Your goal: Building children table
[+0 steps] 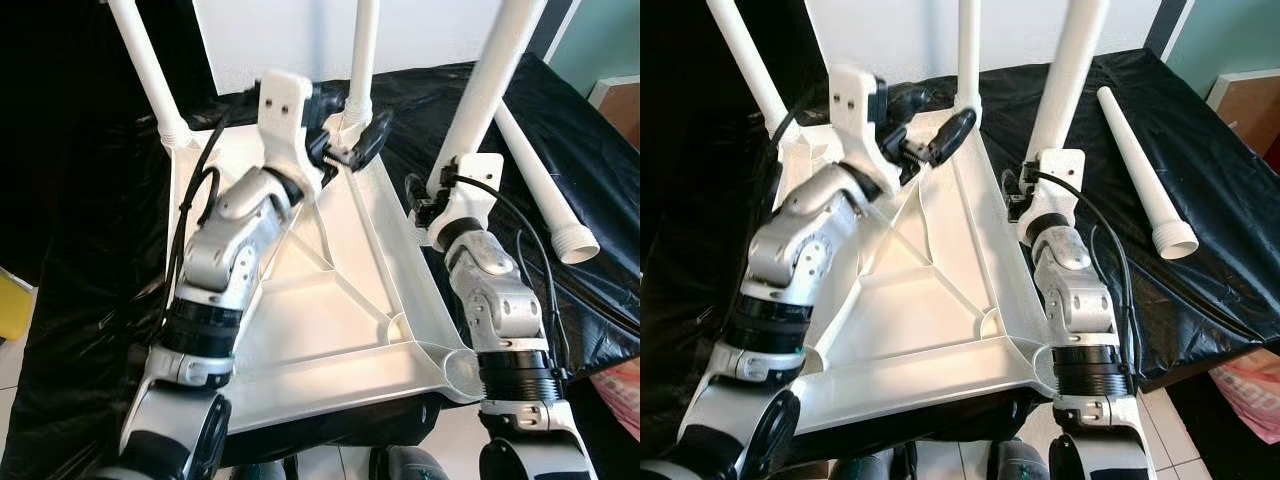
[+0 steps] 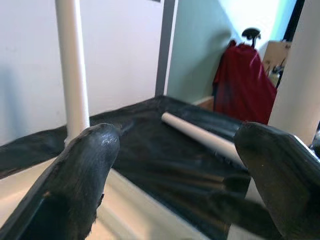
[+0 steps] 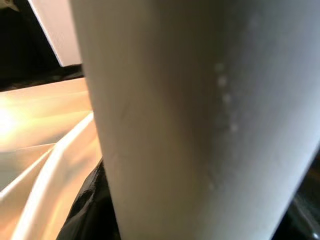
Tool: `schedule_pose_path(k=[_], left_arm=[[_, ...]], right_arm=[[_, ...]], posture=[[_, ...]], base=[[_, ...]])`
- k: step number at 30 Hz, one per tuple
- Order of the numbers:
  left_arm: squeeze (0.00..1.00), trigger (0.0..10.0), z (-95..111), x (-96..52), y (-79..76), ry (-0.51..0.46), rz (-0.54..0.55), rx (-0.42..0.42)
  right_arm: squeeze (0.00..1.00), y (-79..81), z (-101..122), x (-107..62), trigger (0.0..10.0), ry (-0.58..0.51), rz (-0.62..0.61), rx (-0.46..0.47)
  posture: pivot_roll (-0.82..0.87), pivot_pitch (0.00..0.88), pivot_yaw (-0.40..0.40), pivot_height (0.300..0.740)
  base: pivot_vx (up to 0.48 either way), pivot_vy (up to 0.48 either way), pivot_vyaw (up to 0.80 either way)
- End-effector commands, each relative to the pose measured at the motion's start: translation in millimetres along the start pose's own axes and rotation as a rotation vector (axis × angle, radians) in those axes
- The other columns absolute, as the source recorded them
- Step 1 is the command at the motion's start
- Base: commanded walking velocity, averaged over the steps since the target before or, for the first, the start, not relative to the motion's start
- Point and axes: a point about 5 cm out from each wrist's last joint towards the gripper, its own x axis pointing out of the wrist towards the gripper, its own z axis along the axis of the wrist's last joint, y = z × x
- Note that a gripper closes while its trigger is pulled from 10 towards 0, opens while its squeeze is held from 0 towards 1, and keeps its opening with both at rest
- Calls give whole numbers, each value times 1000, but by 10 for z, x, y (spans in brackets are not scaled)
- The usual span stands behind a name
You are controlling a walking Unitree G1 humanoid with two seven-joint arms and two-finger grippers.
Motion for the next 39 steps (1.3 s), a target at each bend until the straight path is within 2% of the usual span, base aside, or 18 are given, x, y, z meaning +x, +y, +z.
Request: schedule_pose_path(k=[1, 5, 10, 16, 23, 25, 28, 30, 32, 35, 39], left_arm=[[0, 10000, -41, -18, -42, 7, -50, 23], [0, 10000, -233, -129, -13, 62, -38, 43], [0, 10000, -303, -194, -43, 71, -58, 101], [0, 10000, -455, -415, -267, 94, -253, 165], [0, 10000, -660, -553, -408, 195, -337, 170], [0, 10000, -660, -553, -408, 195, -337, 170], [0, 10000, -763, -642, -456, 241, -375, 222], [0, 10000, -763, -642, -456, 241, -375, 222], [0, 10000, -860, -716, -450, 295, -392, 275], [0, 10000, -942, -776, -402, 347, -395, 313], [0, 10000, -981, -804, -364, 373, -395, 352]], right_arm=[[0, 18, 17, -25, 10000, -12, 22, 31], [0, 13, 20, -53, 10000, -45, 49, -13], [0, -17, 29, -80, 10000, -58, 49, -44], [0, -121, 20, -148, 10000, -71, 25, -94], [0, -156, 19, -159, 10000, -77, 16, -111], [0, -156, 19, -159, 10000, -77, 16, -111], [0, -170, 10, -168, 10000, -77, 17, -123], [0, -170, 10, -168, 10000, -77, 17, -123], [0, -180, 9, -166, 10000, -78, 16, -127], [0, -187, 17, -166, 10000, -82, 15, -131], [0, -192, 21, -166, 10000, -84, 14, -133]], posture=[[-35, 74, -13, 740], [-26, 79, -9, 740], [-25, 81, -8, 740], [-11, 110, -11, 740], [-2, 135, -17, 740], [-2, 135, -17, 740], [5, 145, -20, 740], [5, 145, -20, 740], [9, 148, -21, 740], [7, 149, -20, 740], [7, 149, -20, 740]], base=[[0, 0, 0], [0, 0, 0], [0, 0, 0], [0, 0, 0], [0, 0, 0], [0, 0, 0], [0, 0, 0], [0, 0, 0], [0, 0, 0], [0, 0, 0], [0, 0, 0]])
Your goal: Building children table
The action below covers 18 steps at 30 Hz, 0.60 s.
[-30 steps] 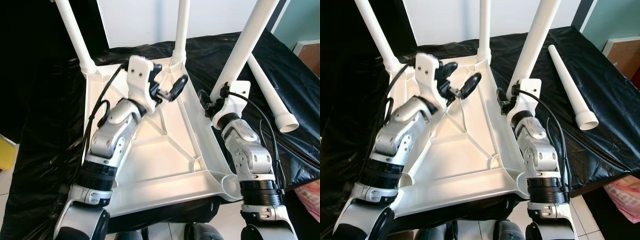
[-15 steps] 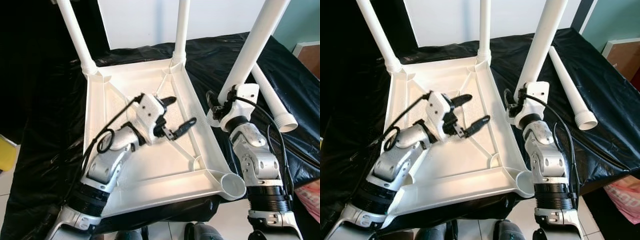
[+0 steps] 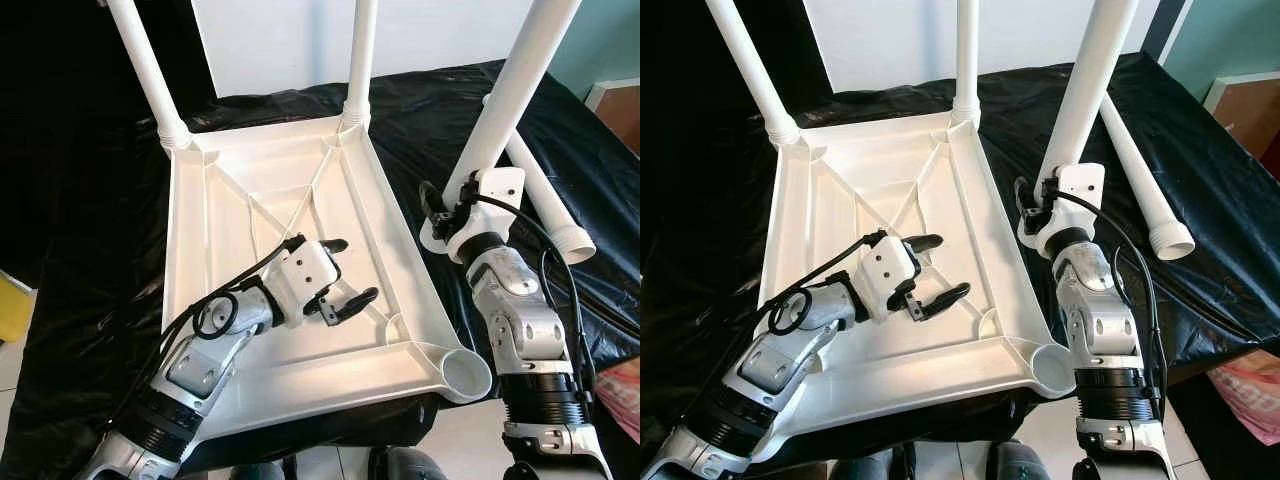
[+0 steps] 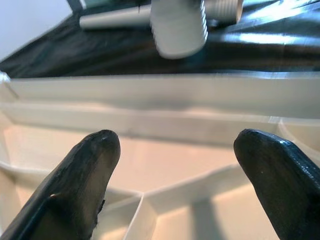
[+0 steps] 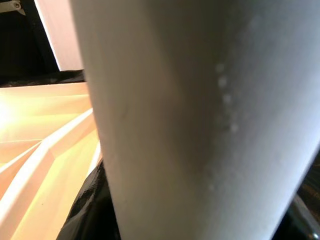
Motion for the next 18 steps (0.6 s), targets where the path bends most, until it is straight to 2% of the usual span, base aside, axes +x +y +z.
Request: schedule_pose_path(k=[1, 4, 6, 9, 11, 12, 13, 15, 18], left_arm=[[0, 10000, -85, -28, -51, 45, -71, 30], [0, 10000, -108, -36, -45, 61, -74, 35], [0, 10000, -191, -52, 8, 121, -55, 44], [0, 10000, -191, -52, 8, 121, -55, 44], [0, 10000, -231, -61, 60, 147, -33, 57], [0, 10000, -293, -94, 148, 189, -4, 79], [0, 10000, -293, -94, 148, 189, -4, 79], [0, 10000, -382, -152, 354, 262, 78, 107], [0, 10000, -402, -170, 423, 285, 105, 135]], right_arm=[[0, -4, 3, -12, 10000, -10, 3, -10], [0, -7, 4, -12, 10000, -11, 2, -12], [0, -17, 12, -13, 10000, -13, -3, -15], [0, -17, 12, -13, 10000, -13, -3, -15], [0, -22, 17, -13, 10000, -16, -7, -16], [0, -24, 22, -14, 10000, -19, -10, -16], [0, -24, 22, -14, 10000, -19, -10, -16], [0, -24, 30, -17, 10000, -23, -12, -15], [0, -23, 32, -17, 10000, -24, -13, -14]], posture=[[5, 149, -18, 740], [5, 149, -18, 740], [1, 149, -13, 740], [1, 149, -13, 740], [0, 149, -11, 740], [-2, 149, -8, 740], [-2, 149, -8, 740], [-4, 146, -4, 740], [-4, 146, -4, 740]], base=[[0, 0, 0], [0, 0, 0], [0, 0, 0], [0, 0, 0], [0, 0, 0], [0, 0, 0], [0, 0, 0], [0, 0, 0], [0, 0, 0]])
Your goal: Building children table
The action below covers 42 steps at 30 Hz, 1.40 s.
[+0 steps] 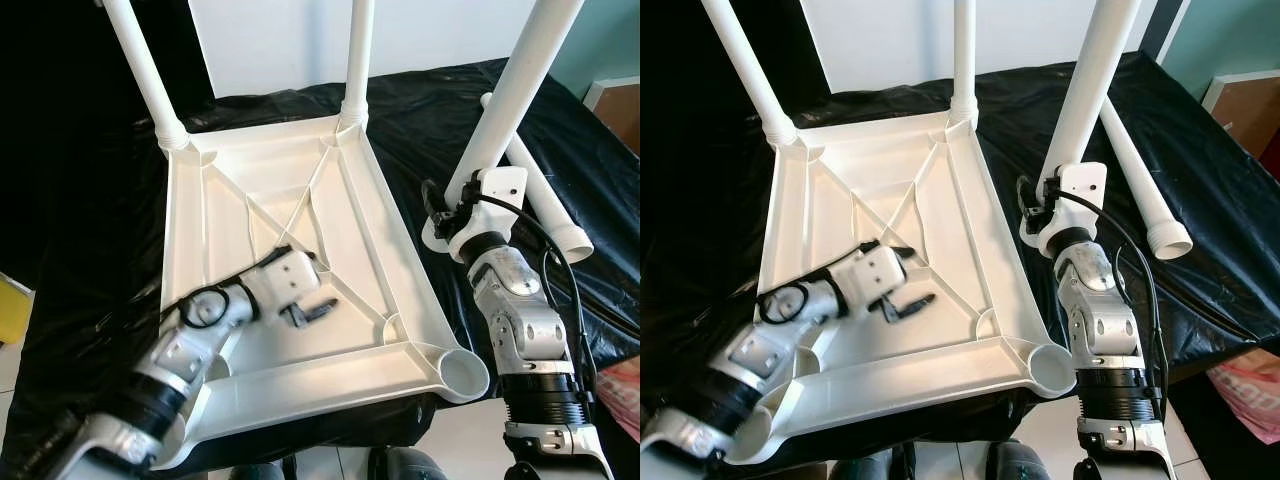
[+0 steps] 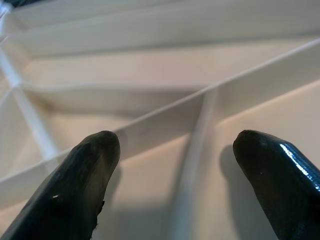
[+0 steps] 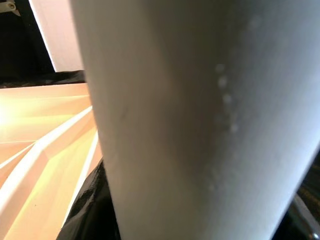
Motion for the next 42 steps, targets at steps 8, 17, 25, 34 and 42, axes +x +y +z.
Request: schedule_pose_path(k=[8, 17, 25, 34, 42], left_arm=[[0, 10000, -171, 15, 310, 119, 292, 9], [0, 10000, -125, 116, 529, 145, 480, 25], [0, 10000, -123, 170, 811, 247, 752, 86], [0, 10000, -37, 162, 905, 94, 701, -196], [0, 10000, 86, 200, 781, -85, 509, -296]], right_arm=[[0, 6, 33, -7, 10000, -26, -1, -3], [0, 26, 47, 6, 10000, -32, 4, 0], [0, 52, 40, -16, 10000, -32, 9, 3], [0, 83, 7, -64, 10000, -24, 9, 18], [0, 81, -18, -98, 10000, -18, 14, 26]], posture=[[-11, 138, -4, 740], [-23, 128, -4, 740], [-37, 121, 6, 740], [-43, 117, 19, 740], [-37, 116, 19, 740]], base=[[0, 0, 0], [0, 0, 0], [0, 0, 0], [0, 0, 0], [0, 0, 0]])
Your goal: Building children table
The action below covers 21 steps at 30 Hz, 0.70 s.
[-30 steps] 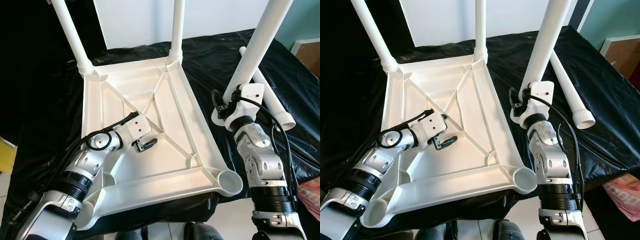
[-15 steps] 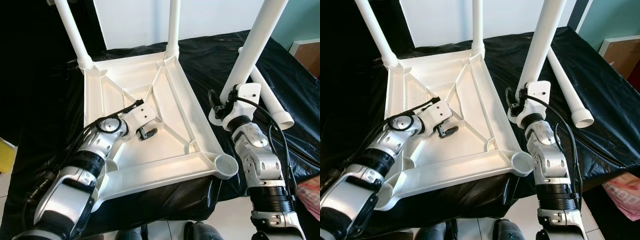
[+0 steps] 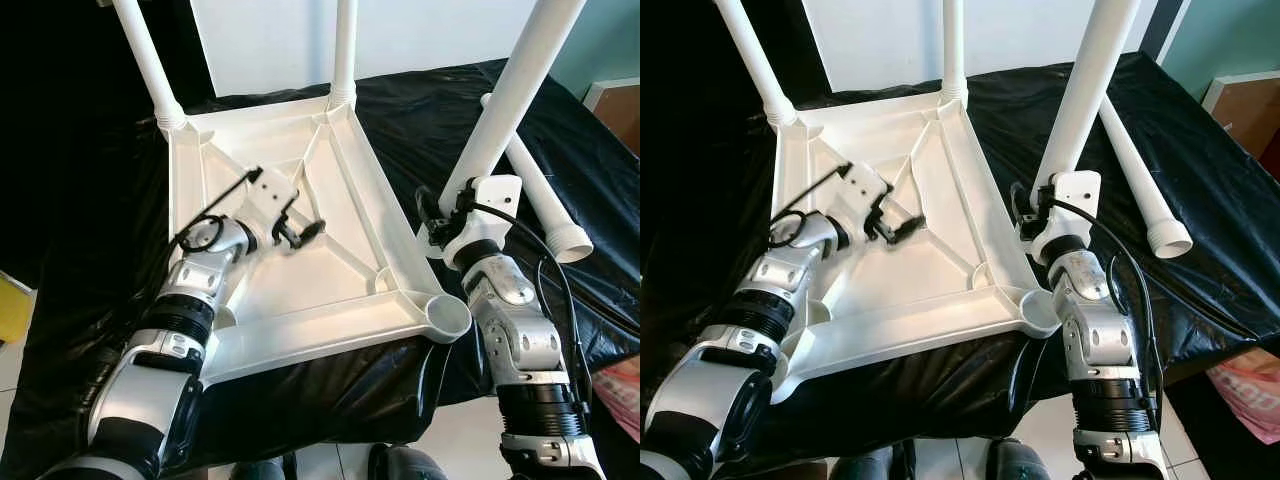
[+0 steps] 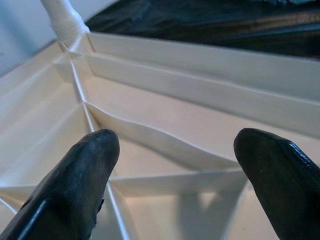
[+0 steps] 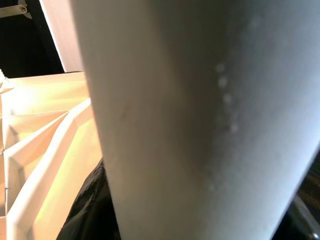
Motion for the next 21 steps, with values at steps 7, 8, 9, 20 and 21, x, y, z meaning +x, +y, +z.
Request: schedule_pose_path(k=[7, 8, 9, 20, 21], left_arm=[[0, 10000, 88, -168, -346, -198, -95, -35], [0, 10000, 88, -168, -346, -198, -95, -35], [0, 10000, 103, -192, -393, -215, -132, -35], [0, 10000, 114, -395, -732, -266, -271, -70], [0, 10000, 117, -428, -777, -269, -290, -71]], right_arm=[[0, 90, -51, -141, 10000, -10, 42, 41], [0, 90, -51, -141, 10000, -10, 42, 41], [0, 106, -48, -160, 10000, -17, 50, 40], [0, 175, -89, -413, 10000, -39, 76, 21], [0, 173, -90, -437, 10000, -41, 73, 20]], posture=[[-24, 121, 7, 740], [-24, 121, 7, 740], [-24, 121, 6, 740], [-22, 152, 0, 740], [-22, 153, 0, 740]], base=[[0, 0, 0], [0, 0, 0], [0, 0, 0], [0, 0, 0], [0, 0, 0]])
